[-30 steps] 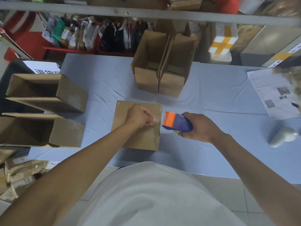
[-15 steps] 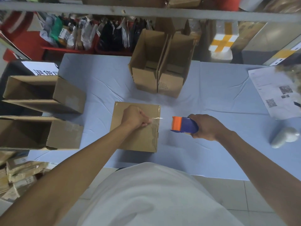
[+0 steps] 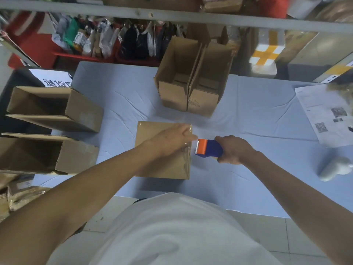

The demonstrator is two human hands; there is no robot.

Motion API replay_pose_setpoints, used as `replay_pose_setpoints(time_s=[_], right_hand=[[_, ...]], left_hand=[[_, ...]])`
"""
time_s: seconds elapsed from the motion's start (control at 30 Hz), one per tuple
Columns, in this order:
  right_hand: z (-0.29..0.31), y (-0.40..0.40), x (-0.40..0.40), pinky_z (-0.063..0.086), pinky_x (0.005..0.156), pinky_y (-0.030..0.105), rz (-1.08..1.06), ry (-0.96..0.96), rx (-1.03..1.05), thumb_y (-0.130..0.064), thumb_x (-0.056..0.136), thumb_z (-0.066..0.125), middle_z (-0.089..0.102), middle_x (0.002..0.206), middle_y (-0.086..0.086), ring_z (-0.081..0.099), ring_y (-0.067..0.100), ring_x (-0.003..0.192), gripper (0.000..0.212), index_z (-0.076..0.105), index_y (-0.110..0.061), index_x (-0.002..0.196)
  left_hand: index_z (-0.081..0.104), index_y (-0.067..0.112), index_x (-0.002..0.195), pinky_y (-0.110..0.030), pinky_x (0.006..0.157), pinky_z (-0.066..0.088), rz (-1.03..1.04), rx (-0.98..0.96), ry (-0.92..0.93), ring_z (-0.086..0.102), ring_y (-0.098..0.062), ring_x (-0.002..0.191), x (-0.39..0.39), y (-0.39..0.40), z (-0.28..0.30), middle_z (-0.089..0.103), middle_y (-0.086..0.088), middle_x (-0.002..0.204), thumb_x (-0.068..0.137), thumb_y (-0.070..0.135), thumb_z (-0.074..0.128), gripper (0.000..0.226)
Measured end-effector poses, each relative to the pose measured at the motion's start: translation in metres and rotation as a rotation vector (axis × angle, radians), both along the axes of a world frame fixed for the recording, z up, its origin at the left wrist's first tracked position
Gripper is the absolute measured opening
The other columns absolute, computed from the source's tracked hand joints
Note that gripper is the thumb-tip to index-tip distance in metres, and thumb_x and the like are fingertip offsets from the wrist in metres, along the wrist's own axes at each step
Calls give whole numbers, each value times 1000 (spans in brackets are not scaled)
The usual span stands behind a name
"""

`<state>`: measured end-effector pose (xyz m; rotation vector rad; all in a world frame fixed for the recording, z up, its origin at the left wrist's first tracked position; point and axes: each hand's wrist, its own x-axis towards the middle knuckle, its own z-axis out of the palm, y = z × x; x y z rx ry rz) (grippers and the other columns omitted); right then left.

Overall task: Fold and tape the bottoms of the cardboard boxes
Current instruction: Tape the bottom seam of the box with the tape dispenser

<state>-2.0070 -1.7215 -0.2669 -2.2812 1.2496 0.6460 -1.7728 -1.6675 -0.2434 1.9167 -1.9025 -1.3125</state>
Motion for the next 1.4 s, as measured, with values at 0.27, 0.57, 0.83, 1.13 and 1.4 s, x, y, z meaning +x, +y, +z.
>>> replay_pose_setpoints(time_s=[0.27,0.57,0.83,1.13,1.4], right_hand=[[10,-1,48,40,52,23,-85,218,182,-33,64,72,61,76,1,58,19,63,29,58,-17,83],[19,27,-9,36,53,25,-224,-50,1,-31,67,71,59,78,-9,56,16,67,36,49,-29,96],[29,63,-31,50,66,27,-276,-445,-20,-21,68,76,65,86,-14,61,11,76,47,56,-36,108],[32,60,-27,47,66,16,-218,-479,34,-24,70,79,64,92,-18,62,6,82,54,52,-39,116],[22,40,-60,45,60,25,-211,-191,8,-23,67,74,64,83,-18,61,11,76,48,52,-40,106]], left_hand=[[36,19,79,-34,67,36,27,-38,-24,38,-16,78,-4,1,-20,43,3,86,81,39,60,31],[58,16,120,-36,80,43,-171,-178,-262,50,-29,106,-22,-1,-24,52,-8,113,85,23,47,38],[64,9,96,-30,79,54,491,340,565,63,-19,79,-28,26,-16,69,-10,89,95,17,60,9],[69,4,78,-23,60,54,603,275,543,62,-13,59,-22,32,-7,68,-7,72,87,-3,68,12],[72,5,60,-33,68,61,728,153,202,65,-18,58,24,39,-21,69,-11,61,75,-1,70,16]])
